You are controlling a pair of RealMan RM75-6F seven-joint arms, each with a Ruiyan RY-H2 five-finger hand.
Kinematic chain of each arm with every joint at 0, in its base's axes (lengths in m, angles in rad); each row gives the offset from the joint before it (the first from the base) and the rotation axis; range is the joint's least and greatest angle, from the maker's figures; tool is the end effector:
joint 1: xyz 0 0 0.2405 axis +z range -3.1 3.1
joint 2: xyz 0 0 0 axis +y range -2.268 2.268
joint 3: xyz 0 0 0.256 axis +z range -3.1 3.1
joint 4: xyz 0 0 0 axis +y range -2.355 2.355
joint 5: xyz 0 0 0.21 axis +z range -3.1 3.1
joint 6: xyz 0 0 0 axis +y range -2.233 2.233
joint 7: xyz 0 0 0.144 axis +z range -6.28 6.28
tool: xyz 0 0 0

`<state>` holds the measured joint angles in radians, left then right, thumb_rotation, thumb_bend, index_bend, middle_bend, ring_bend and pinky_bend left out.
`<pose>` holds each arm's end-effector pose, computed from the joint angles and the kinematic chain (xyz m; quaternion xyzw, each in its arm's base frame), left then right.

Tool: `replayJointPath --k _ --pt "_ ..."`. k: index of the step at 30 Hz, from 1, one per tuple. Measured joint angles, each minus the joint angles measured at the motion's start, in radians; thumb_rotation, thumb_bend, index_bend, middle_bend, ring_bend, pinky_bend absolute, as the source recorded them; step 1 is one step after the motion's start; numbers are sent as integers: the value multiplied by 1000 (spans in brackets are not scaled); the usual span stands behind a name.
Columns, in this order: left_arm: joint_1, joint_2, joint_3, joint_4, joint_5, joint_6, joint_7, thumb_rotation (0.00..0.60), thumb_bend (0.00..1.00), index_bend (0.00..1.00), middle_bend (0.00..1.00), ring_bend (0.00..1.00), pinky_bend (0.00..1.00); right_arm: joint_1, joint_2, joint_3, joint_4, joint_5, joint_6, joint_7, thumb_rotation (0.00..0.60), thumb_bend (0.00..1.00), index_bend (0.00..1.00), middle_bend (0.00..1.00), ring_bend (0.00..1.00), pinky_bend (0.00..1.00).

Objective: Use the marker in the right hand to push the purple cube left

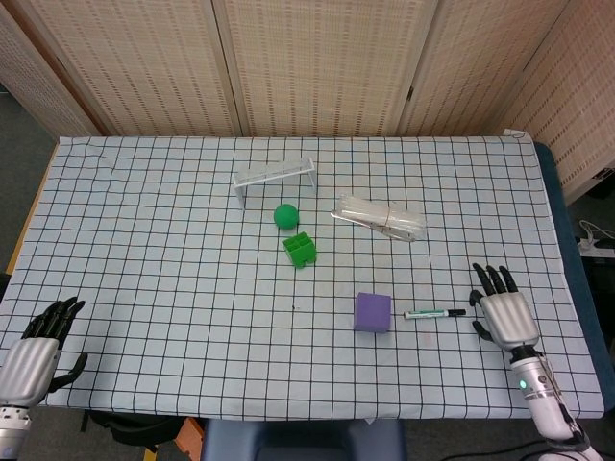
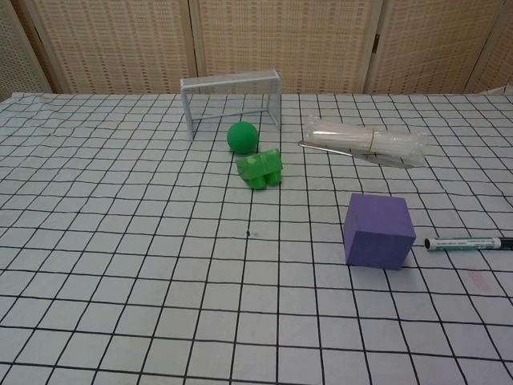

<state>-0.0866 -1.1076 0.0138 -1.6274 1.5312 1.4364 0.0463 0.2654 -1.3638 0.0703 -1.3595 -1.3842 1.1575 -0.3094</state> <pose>-0.3125 0.1671 0.1448 -0.6332 -0.3987 -0.3482 0.5647 -0.3278 -0.2417 0.0678 0.7064 -0.3444 0.2405 0.5697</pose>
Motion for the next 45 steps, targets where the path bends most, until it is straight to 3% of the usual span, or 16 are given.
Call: replayJointPath --k 16,45 --pt "-4 7 1 3 -5 -9 -16 600 401 0 0 0 142 71 -114 6 134 71 -117 13 600 231 480 0 0 0" --pt "-2 16 1 3 -6 -4 -33 600 404 0 0 0 143 110 -140 -4 149 116 -168 10 600 286 496 0 0 0"
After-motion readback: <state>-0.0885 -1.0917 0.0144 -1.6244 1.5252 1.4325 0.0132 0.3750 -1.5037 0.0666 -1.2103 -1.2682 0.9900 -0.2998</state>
